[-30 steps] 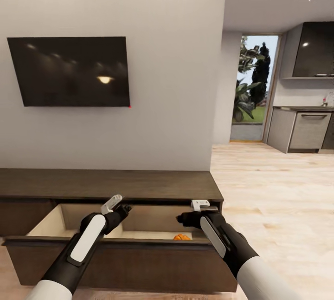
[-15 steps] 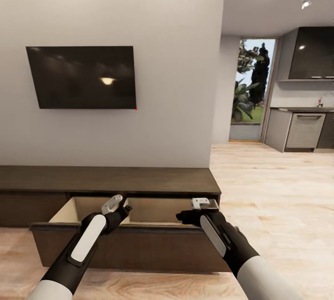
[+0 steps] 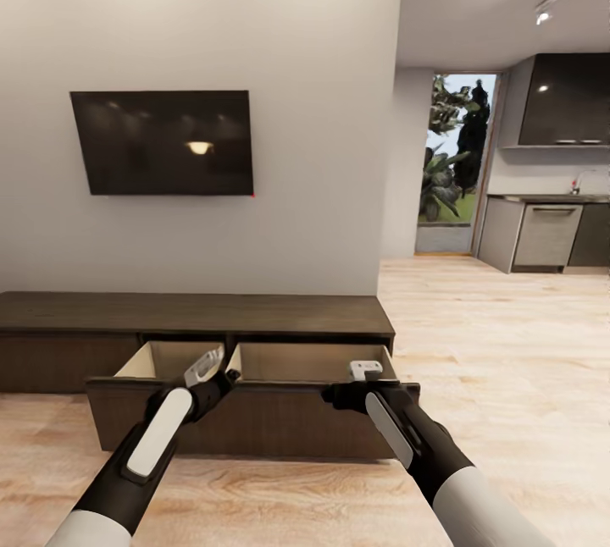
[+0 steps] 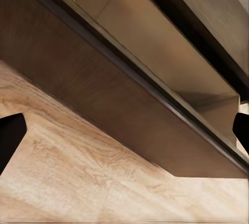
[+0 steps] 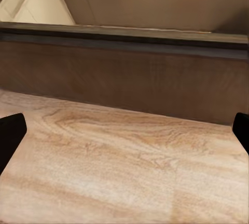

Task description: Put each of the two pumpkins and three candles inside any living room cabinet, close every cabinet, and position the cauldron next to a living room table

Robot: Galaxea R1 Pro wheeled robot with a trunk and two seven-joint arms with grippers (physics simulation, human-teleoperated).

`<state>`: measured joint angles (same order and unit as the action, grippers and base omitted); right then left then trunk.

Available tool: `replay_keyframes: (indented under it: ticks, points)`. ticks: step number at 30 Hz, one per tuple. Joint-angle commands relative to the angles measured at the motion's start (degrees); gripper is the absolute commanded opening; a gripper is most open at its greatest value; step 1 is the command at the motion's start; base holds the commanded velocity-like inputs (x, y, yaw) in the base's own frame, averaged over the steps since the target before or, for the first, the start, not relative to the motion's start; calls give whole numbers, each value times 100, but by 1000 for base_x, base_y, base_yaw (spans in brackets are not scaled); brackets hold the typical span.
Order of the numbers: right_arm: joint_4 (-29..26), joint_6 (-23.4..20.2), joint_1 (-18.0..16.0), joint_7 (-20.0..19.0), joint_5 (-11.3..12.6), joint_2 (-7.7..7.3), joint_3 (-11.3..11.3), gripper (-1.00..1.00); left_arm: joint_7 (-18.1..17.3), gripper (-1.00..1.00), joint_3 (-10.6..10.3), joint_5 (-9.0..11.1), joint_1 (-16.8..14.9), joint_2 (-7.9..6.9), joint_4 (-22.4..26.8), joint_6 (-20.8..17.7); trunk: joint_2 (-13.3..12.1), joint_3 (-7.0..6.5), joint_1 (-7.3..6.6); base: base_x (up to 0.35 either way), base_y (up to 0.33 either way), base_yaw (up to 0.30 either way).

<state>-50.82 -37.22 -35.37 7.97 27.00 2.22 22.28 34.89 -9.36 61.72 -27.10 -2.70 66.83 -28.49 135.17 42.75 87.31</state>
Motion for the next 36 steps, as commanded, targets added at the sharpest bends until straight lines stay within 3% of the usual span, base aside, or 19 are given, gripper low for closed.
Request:
replay_keyframes:
  ticks: [1, 20, 30, 33, 36]
  points:
    - [-7, -14, -5, 56, 60, -2, 13, 100, 52, 100, -14, 49, -3, -11, 17, 3, 45, 25, 19, -135, 0, 0]
    - [-7, -14, -5, 56, 86, -2, 11, 100, 62, 100, -81, -21, -1, -9, 20, 12, 807, 366, 437, -11, 0, 0]
    - [-15, -12, -5, 56, 87, -2, 11, 100, 73, 100, -117, -26, 0, -9, 24, 45, 808, 388, 439, 0, 0, 0]
    - [-15, -7, -5, 56, 80, 1, 13, 100, 75, 100, -198, -33, 2, -9, 23, 56, 808, 388, 439, 0, 0, 0]
    - [-11, 21, -5, 61, 59, 6, 13, 100, 78, 100, -489, -48, 2, -29, 12, 79, 808, 388, 439, 0, 0, 0]
